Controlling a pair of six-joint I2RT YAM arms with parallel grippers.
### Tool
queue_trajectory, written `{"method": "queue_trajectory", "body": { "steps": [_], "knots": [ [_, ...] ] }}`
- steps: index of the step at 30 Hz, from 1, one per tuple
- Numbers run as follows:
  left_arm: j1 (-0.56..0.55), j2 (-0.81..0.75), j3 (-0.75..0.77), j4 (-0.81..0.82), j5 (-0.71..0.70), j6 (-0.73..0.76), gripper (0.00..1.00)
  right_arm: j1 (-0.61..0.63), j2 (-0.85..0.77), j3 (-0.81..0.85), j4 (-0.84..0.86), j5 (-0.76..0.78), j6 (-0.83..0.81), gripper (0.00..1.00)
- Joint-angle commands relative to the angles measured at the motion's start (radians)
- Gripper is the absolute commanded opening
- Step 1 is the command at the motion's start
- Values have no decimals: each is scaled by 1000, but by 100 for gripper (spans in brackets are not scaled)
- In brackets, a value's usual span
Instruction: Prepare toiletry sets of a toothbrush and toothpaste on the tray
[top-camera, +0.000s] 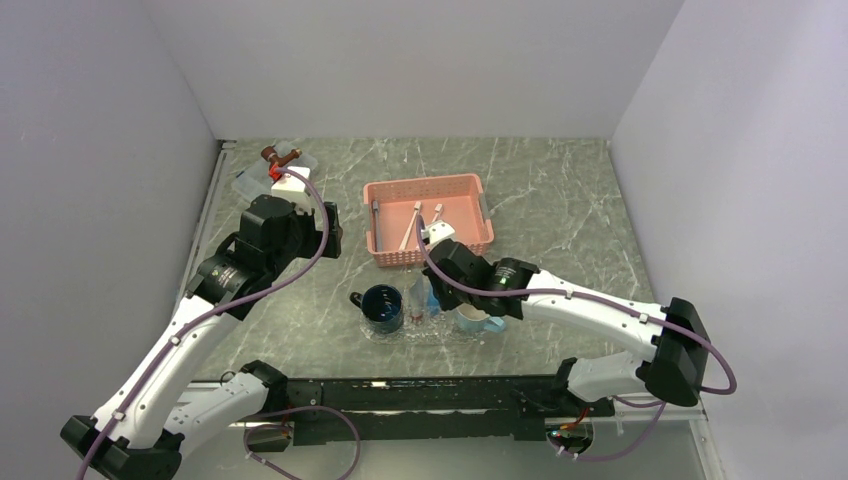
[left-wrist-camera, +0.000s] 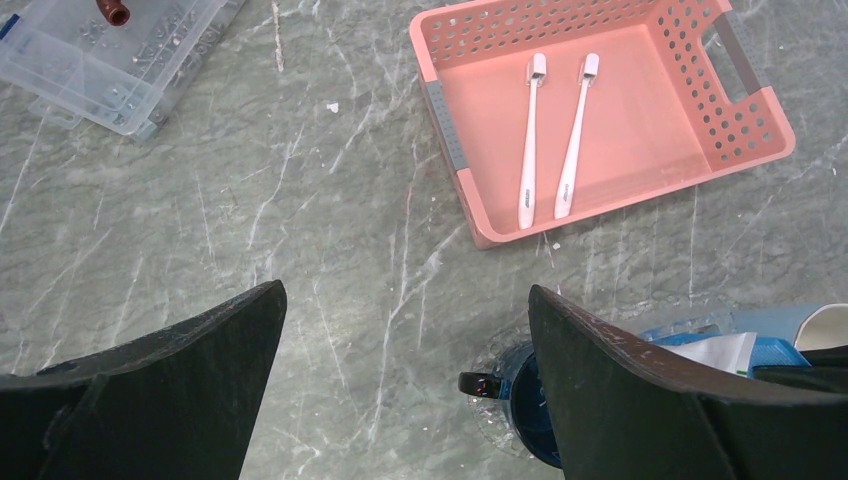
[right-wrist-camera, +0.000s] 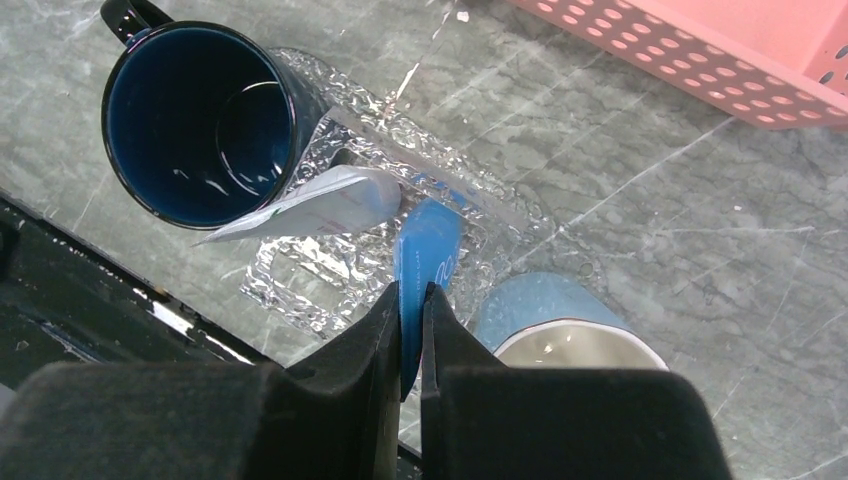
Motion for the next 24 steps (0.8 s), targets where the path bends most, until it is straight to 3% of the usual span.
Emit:
{"method": "queue_trajectory", "body": {
  "steps": [1, 24],
  "knots": [
    [5, -14, 1, 19, 17, -14, 97, 21, -42, 0, 24, 36, 32, 0],
    [6, -7, -1, 18, 19, -15, 97, 34, -48, -56, 55, 108, 65, 0]
  ]
}}
